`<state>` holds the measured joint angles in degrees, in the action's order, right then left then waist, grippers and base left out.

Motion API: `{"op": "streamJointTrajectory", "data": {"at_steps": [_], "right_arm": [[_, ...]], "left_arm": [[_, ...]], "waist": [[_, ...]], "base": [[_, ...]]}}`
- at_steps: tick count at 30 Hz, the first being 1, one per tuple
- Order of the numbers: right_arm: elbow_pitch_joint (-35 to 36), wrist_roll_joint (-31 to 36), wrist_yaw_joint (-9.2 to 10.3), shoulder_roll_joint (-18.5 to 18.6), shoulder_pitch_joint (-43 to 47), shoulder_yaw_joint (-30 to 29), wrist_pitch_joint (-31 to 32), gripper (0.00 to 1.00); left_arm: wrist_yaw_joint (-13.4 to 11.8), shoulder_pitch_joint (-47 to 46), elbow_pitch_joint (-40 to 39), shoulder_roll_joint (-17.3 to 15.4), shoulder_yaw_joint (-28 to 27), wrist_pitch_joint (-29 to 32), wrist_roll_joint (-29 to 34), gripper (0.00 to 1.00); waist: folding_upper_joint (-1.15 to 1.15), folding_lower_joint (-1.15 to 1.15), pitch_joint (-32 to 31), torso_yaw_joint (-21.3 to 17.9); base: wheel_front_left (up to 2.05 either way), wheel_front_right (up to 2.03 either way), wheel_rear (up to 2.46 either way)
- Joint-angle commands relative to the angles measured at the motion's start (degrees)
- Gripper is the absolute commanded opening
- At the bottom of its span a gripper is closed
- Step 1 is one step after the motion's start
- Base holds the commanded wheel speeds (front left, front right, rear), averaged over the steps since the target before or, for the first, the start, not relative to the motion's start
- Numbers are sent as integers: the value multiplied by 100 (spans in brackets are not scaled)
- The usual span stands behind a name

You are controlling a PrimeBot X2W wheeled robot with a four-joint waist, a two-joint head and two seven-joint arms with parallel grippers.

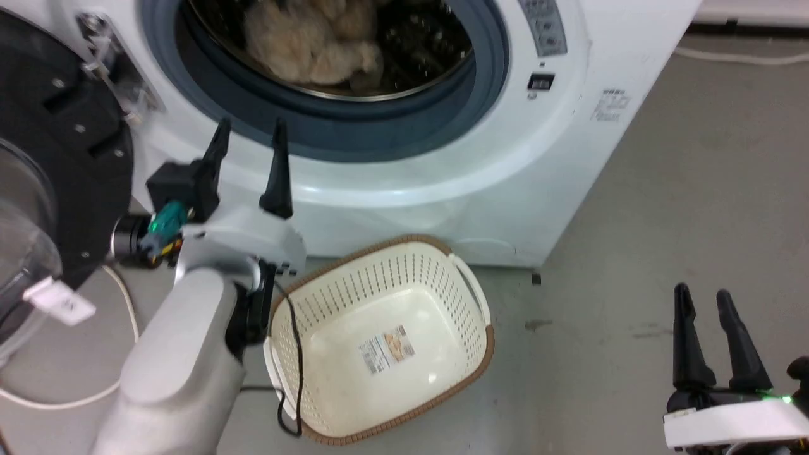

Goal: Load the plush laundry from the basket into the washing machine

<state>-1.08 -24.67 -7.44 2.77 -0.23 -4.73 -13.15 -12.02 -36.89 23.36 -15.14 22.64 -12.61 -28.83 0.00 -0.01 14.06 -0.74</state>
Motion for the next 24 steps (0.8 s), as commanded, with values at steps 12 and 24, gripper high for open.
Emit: {"op": "streamJointTrajectory", "data": {"at_steps": [12,24], "right_arm": [[85,517,-5,10,484,-4,114,100],[417,1199,-5,10,895,9,493,100]], "left_arm": [[-238,1499,-963,-275,-275,-112,-295,100],[-431,2674,-1524,-529,-190,61,-376,100]], "waist": [[0,1,-835,84],[0,1,-1451,197]], "base": [[0,0,0],[0,0,0]]}}
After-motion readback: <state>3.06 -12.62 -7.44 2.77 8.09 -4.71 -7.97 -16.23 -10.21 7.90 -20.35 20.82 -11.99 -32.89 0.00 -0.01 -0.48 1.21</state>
